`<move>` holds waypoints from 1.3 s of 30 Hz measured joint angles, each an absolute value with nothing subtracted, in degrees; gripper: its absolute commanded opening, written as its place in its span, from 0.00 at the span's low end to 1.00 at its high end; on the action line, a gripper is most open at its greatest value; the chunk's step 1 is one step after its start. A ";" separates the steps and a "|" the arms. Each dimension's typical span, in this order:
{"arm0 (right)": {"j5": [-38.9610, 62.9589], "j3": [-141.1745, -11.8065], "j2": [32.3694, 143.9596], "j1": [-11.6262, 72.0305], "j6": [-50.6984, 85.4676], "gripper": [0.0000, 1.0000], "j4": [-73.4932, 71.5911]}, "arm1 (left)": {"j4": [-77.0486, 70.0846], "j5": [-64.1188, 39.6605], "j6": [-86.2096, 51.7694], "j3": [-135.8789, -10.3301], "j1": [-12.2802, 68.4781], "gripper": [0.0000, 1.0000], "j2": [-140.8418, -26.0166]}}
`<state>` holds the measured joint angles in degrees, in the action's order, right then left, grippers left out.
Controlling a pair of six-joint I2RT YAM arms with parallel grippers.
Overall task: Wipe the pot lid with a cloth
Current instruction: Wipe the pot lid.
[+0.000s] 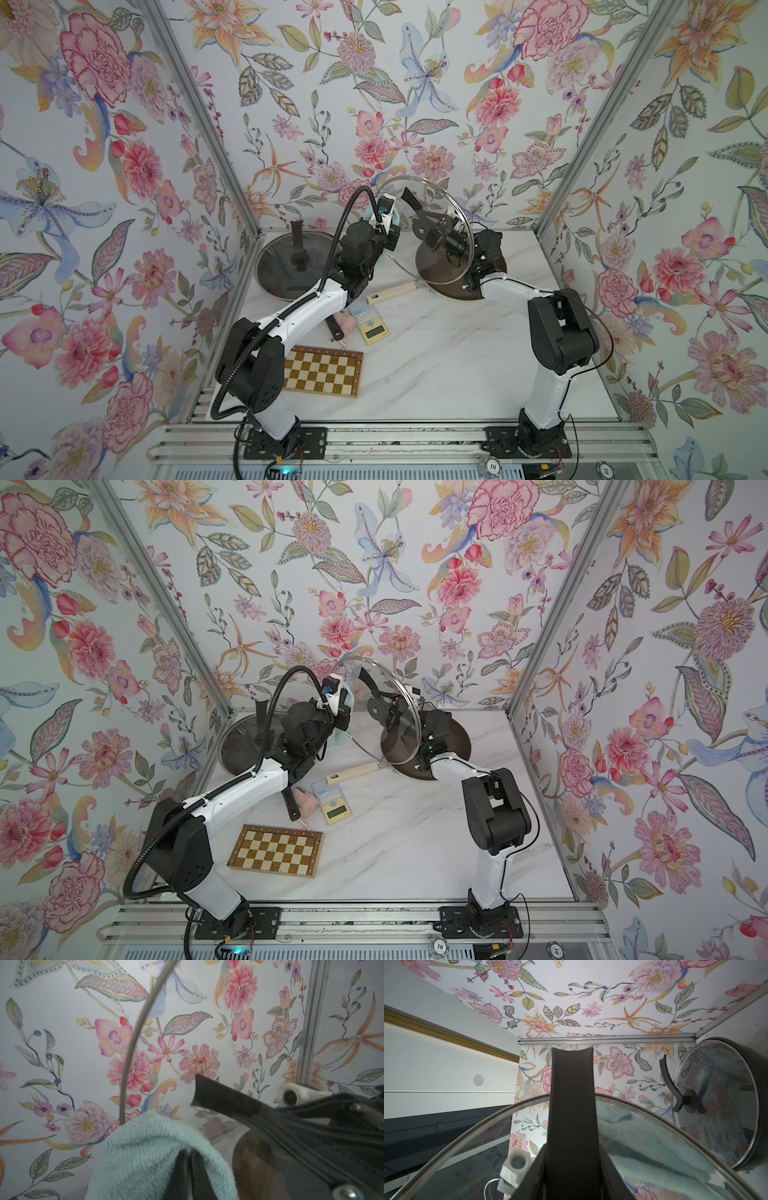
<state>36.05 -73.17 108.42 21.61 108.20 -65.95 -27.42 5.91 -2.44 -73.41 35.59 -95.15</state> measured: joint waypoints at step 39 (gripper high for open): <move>35.03 -64.69 106.54 23.51 107.22 0.00 -68.90 | -26.22 5.43 -3.36 -74.39 36.36 0.00 -90.74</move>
